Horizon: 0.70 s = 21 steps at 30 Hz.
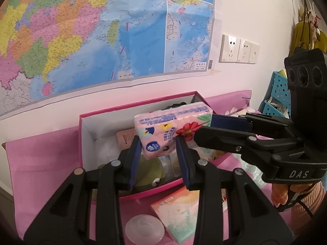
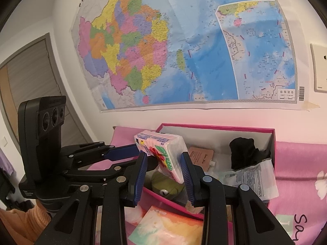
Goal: Organize soft objects
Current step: 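Hold the floral tissue pack above the pink box opening, lowering slowly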
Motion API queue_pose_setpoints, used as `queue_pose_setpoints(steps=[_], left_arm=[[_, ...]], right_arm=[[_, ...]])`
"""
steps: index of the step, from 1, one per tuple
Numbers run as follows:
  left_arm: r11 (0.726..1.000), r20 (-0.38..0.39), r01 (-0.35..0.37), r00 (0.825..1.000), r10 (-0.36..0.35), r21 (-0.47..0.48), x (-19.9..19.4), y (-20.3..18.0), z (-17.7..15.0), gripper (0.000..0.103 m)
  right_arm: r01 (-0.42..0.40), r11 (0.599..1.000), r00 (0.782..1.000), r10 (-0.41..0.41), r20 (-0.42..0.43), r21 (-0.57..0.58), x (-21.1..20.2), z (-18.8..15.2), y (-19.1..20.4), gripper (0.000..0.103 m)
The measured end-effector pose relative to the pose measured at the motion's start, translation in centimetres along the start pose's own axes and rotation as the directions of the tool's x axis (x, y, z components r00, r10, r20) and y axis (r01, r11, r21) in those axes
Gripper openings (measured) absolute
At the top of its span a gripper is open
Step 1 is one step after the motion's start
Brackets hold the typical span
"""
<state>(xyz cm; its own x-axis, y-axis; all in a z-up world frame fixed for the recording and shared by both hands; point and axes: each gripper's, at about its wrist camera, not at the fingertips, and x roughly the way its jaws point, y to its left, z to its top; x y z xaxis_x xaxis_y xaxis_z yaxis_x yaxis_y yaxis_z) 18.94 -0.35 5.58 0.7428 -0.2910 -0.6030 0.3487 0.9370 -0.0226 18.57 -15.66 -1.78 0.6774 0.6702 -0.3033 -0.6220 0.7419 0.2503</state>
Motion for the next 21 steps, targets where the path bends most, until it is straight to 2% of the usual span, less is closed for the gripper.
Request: queue_pose_setpoints(steps=[21], left_arm=[[0.999, -0.031, 0.028, 0.999, -0.029, -0.027, 0.9, 1.2, 0.5, 0.037]], right_arm=[[-0.01, 1.0, 1.0, 0.01, -0.001, 0.02, 0.6, 0.5, -0.4, 0.034]])
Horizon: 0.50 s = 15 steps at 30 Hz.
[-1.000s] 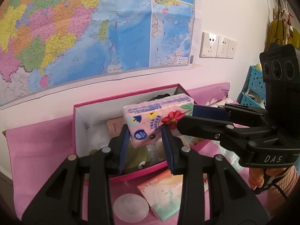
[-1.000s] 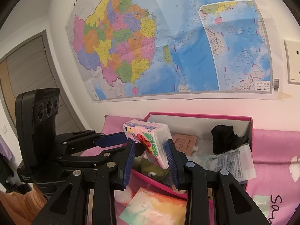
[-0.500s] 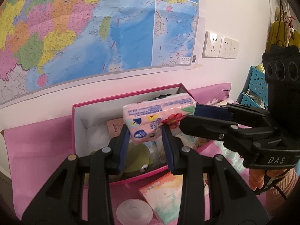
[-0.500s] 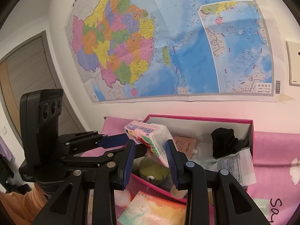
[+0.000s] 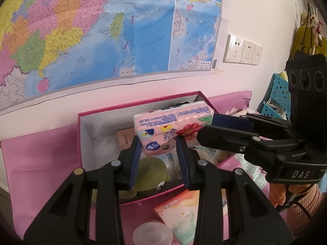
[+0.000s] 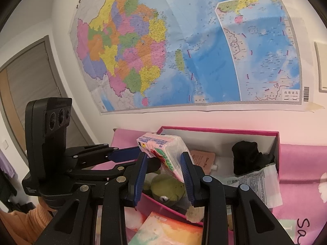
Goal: Organize soft objects
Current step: 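Hold the floral tissue pack above the pink box opening, lowering slowly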
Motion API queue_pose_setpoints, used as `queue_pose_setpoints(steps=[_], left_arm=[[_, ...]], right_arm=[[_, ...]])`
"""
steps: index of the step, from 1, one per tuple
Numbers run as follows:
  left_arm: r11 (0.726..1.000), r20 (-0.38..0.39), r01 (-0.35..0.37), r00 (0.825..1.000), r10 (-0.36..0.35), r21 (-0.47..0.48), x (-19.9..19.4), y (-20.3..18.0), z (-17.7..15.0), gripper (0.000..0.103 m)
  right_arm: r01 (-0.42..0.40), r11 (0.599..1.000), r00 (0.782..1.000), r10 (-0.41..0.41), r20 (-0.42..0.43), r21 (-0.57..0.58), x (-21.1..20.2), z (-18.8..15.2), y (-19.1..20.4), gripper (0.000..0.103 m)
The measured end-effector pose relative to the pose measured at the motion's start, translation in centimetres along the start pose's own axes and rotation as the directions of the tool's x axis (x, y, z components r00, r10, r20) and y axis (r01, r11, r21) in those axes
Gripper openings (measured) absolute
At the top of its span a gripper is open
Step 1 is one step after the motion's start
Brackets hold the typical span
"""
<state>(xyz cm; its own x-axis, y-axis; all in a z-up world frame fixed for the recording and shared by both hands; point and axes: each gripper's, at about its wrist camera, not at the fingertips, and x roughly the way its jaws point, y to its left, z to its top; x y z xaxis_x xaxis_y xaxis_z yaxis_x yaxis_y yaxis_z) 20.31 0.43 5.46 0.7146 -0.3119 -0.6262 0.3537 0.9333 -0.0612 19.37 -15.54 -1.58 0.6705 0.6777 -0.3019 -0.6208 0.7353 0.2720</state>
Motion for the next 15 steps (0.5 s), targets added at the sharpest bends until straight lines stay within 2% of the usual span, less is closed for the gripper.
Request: queue_pose_setpoints(steps=[15], left_arm=[[1.0, -0.028, 0.012, 1.0, -0.012, -0.005, 0.99, 0.45, 0.41, 0.037]], right_arm=[[0.004, 1.0, 1.0, -0.004, -0.01, 0.014, 0.84, 0.32, -0.39, 0.034]])
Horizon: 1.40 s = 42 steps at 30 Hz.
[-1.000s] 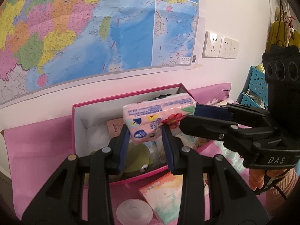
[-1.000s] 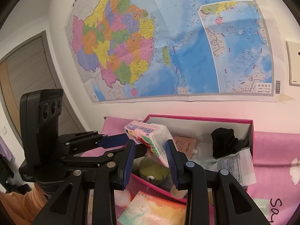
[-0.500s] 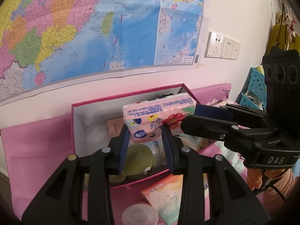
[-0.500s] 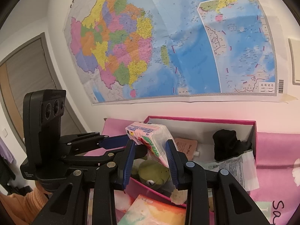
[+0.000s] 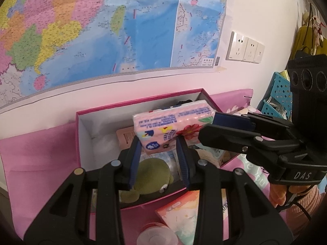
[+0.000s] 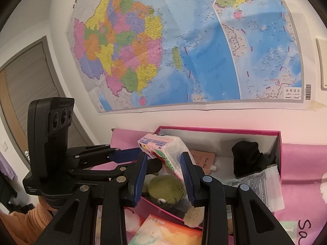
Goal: Organize soft objects
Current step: 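Hold the floral tissue pack above the pink box opening, lowering slowly, then open the right gripper to drop the tissue pack into the box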
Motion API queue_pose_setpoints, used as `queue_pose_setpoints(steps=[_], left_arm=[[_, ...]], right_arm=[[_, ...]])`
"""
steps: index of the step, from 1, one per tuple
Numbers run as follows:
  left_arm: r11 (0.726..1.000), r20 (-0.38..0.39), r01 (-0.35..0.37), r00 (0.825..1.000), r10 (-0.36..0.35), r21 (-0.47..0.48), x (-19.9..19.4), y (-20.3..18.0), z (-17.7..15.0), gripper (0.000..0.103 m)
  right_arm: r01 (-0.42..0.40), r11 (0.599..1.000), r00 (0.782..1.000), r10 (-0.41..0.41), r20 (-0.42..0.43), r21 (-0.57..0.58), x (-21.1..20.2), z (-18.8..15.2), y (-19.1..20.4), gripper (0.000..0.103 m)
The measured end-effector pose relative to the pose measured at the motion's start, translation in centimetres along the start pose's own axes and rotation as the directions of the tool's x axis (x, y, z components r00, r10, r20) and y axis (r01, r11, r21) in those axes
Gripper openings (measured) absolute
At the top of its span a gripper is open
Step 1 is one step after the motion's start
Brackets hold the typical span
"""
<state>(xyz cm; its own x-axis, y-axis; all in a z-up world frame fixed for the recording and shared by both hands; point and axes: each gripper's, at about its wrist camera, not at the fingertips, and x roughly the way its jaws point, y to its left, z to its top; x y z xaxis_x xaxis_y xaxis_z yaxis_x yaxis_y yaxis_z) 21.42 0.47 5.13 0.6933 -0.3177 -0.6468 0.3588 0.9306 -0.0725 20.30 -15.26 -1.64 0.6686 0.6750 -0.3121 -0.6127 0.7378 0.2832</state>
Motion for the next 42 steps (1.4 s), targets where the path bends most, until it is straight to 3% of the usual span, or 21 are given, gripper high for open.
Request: queue_pose_setpoints(steps=[42], left_arm=[[0.999, -0.044, -0.027, 0.999, 0.028, 0.028, 2.0, 0.2, 0.9, 0.037]], right_arm=[[0.016, 0.999, 1.0, -0.016, -0.012, 0.039, 1.2, 0.6, -1.3, 0.034]])
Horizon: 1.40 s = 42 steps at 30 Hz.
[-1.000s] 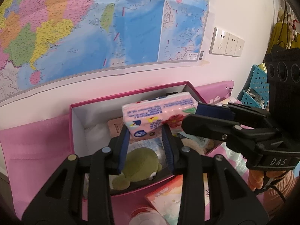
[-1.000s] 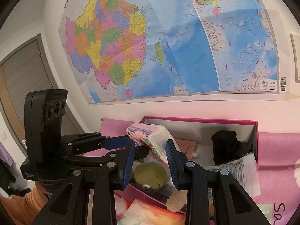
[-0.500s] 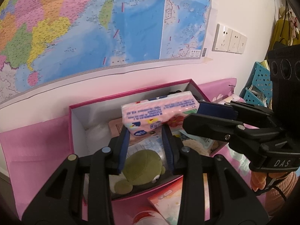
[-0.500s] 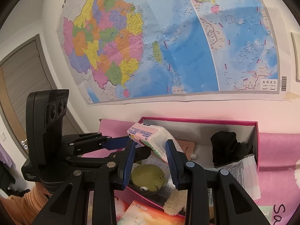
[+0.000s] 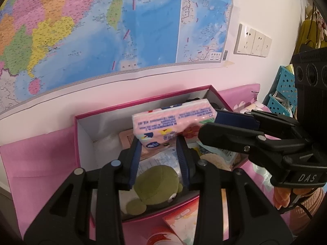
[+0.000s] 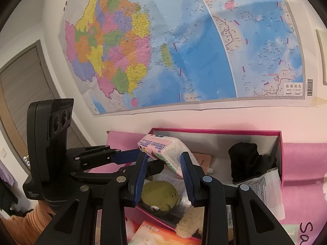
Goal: Organize soft objects
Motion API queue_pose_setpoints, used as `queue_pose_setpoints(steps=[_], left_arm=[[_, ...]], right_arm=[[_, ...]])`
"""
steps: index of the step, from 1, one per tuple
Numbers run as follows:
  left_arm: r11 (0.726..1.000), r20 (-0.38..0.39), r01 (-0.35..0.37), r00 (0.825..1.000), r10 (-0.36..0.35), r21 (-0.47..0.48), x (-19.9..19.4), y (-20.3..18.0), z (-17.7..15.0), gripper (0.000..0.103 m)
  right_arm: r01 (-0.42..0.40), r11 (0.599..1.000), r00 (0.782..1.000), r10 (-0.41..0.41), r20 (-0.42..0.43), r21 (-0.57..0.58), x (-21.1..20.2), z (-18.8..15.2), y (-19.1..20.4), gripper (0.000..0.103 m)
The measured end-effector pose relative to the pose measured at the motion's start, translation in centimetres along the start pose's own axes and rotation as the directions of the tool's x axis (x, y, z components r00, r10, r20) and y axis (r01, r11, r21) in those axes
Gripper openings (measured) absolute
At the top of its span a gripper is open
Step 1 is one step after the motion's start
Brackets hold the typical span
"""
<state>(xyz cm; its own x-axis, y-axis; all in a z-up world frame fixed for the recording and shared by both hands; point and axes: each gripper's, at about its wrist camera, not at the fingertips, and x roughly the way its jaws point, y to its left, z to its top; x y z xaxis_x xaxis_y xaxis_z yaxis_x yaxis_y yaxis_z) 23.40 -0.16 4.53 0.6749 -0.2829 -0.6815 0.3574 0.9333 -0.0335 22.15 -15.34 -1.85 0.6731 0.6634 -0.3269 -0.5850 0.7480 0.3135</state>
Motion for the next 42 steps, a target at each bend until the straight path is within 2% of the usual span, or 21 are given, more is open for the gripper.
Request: queue_pose_setpoints(steps=[14, 22, 29, 31, 33, 35, 37, 39, 40, 42], left_arm=[[1.0, -0.059, 0.004, 0.998, -0.004, 0.008, 2.1, 0.4, 0.6, 0.037], [1.0, -0.098, -0.016, 0.995, 0.018, 0.019, 3.1, 0.2, 0.9, 0.037], [1.0, -0.07, -0.02, 0.997, 0.021, 0.004, 1.8, 0.4, 0.6, 0.039], [1.0, -0.042, -0.026, 0.999, 0.026, 0.003, 0.6, 0.4, 0.2, 0.047], [0.999, 0.008, -0.043, 0.999, 0.043, -0.006, -1.2, 0.5, -0.6, 0.06], [0.998, 0.059, -0.061, 0.996, 0.061, -0.011, -3.0, 0.4, -1.4, 0.063], [0.997, 0.103, -0.072, 0.992, 0.074, -0.019, -4.9, 0.2, -2.6, 0.075], [0.995, 0.157, -0.092, 0.983, 0.096, -0.034, -6.9, -0.2, -4.1, 0.094], [0.994, 0.176, -0.101, 0.979, 0.105, -0.032, -7.7, -0.5, -4.8, 0.097], [0.991, 0.205, -0.131, 0.969, 0.135, -0.034, -9.1, -1.1, -6.3, 0.103]], right_arm=[[0.019, 0.998, 0.999, -0.018, -0.029, 0.052, 1.4, 0.0, -1.1, 0.034], [0.063, 0.993, 0.996, -0.056, -0.075, 0.1, 3.0, -0.5, -2.4, 0.034], [0.102, 0.989, 0.993, -0.095, -0.073, 0.108, 2.5, -0.8, -2.7, 0.038], [0.112, 0.99, 0.992, -0.105, -0.07, 0.09, 2.0, -1.0, -2.4, 0.042], [0.119, 0.991, 0.991, -0.115, -0.063, 0.062, 1.2, -1.4, -1.7, 0.05], [0.134, 0.991, 0.99, -0.132, -0.05, 0.026, 0.2, -2.0, -0.8, 0.057], [0.15, 0.988, 0.988, -0.15, -0.023, -0.024, -1.1, -2.7, 0.4, 0.064], [0.17, 0.983, 0.985, -0.169, 0.011, -0.072, -2.6, -3.4, 1.6, 0.077], [0.175, 0.981, 0.984, -0.174, 0.023, -0.087, -3.1, -3.7, 2.1, 0.08], [0.206, 0.97, 0.978, -0.201, 0.056, -0.128, -4.5, -4.8, 3.3, 0.094]])
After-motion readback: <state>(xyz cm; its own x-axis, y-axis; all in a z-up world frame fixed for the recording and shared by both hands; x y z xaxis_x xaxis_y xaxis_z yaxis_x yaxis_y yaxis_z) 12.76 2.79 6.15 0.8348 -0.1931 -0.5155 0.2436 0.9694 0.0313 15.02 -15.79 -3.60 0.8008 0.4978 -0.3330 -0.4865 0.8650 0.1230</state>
